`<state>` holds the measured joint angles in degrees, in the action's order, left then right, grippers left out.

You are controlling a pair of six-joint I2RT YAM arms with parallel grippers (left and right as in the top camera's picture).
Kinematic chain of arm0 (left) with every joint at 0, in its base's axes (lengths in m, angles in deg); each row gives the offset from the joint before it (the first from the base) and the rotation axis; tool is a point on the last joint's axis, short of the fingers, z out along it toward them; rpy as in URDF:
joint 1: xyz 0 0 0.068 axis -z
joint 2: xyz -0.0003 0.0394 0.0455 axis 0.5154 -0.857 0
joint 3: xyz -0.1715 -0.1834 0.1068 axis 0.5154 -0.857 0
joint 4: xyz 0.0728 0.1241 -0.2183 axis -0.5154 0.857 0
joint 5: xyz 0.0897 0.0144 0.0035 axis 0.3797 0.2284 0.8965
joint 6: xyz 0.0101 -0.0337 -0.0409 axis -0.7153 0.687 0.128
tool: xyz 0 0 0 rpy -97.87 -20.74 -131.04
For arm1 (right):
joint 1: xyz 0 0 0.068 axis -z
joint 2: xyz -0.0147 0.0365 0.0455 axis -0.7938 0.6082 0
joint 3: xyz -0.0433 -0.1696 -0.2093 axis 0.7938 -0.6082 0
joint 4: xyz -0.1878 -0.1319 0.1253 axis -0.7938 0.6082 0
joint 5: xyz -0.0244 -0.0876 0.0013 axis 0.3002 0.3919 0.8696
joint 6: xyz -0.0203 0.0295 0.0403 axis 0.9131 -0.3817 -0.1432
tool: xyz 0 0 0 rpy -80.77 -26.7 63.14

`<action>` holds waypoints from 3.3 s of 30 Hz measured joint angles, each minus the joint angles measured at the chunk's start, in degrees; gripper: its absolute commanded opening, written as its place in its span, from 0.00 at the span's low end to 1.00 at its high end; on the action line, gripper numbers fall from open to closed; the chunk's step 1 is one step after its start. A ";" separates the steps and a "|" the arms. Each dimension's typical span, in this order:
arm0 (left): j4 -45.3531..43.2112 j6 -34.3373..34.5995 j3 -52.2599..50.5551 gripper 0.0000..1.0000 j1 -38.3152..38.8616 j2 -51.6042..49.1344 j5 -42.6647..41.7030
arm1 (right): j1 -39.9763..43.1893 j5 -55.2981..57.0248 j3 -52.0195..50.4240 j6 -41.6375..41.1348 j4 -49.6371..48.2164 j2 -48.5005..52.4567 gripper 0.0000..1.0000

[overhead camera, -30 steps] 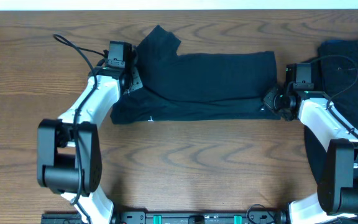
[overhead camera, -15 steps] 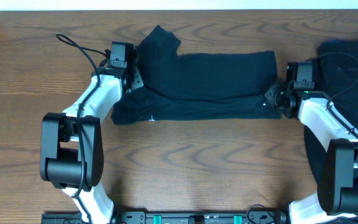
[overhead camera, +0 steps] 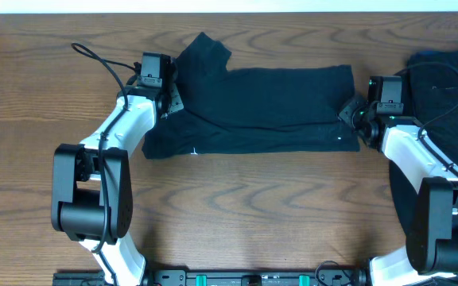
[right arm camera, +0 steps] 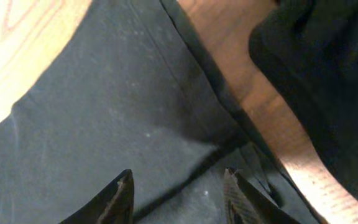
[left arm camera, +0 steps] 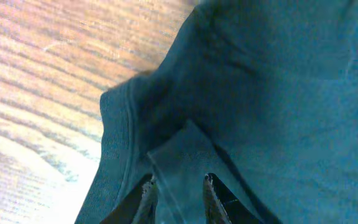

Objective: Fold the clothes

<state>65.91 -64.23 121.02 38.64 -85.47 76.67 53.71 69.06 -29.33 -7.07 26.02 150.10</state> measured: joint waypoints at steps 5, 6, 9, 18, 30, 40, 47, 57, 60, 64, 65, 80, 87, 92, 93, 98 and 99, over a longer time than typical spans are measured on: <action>-0.35 0.00 0.11 0.33 0.00 2.01 -0.37 | 0.00 -3.43 1.51 9.92 -0.33 0.04 0.38; 0.24 0.00 0.15 0.33 0.00 3.08 -0.59 | -0.02 -4.42 2.89 12.61 2.69 0.11 0.38; 3.78 0.24 0.35 0.19 0.00 7.80 -1.40 | -0.68 -5.68 8.68 20.90 13.51 0.42 0.39; 18.34 5.77 1.66 0.06 -0.02 11.21 -3.56 | -12.90 0.02 21.46 41.68 25.66 0.46 0.24; 18.58 7.15 -0.13 0.06 -0.02 5.03 -8.28 | -31.89 2.73 21.53 53.86 14.56 12.13 0.24; 17.62 7.15 -0.59 0.06 -0.02 -0.48 -8.92 | -41.59 8.98 21.53 59.08 13.97 15.10 0.28; 16.70 7.17 -0.48 0.06 -0.15 -2.75 -9.22 | -42.66 10.36 21.53 59.60 13.60 15.10 0.38; 16.37 7.17 0.09 0.06 -2.25 -3.41 -11.67 | -40.98 9.99 21.53 59.63 13.49 15.23 0.39; 16.20 7.17 0.11 0.06 -2.38 -3.41 -11.69 | -40.98 9.44 21.53 59.63 13.35 15.78 0.39; 16.17 7.17 0.11 0.06 -2.38 -3.41 -11.69 | -40.98 9.01 21.53 59.65 13.38 16.33 0.38; 16.15 7.17 0.11 0.06 -2.38 -3.41 -11.69 | -40.98 8.98 21.53 59.65 13.35 16.33 0.38; 16.15 7.19 0.11 0.06 -2.38 -3.41 -11.69 | -41.07 10.40 21.53 63.82 11.15 18.78 0.38; 16.15 7.17 0.11 0.06 -2.38 -3.41 -11.69 | -41.16 11.76 21.53 65.00 9.70 19.58 0.38; 16.15 7.17 0.11 0.06 -2.38 -3.41 -11.69 | -41.07 12.33 21.53 65.18 9.07 20.06 0.37; 16.15 7.19 0.11 0.06 -2.38 -3.41 -11.69 | -41.05 12.57 21.53 65.22 8.92 20.09 0.37; 16.15 7.17 0.11 0.06 -2.38 -3.41 -11.69 | -40.41 13.46 21.53 65.22 7.98 20.09 0.38; 16.15 7.17 0.11 0.06 -2.38 -3.41 -11.69 | -40.17 13.62 21.53 65.22 7.89 20.09 0.38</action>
<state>82.07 -57.06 121.13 36.26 -88.88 64.98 13.54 82.67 -7.80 58.15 33.91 170.19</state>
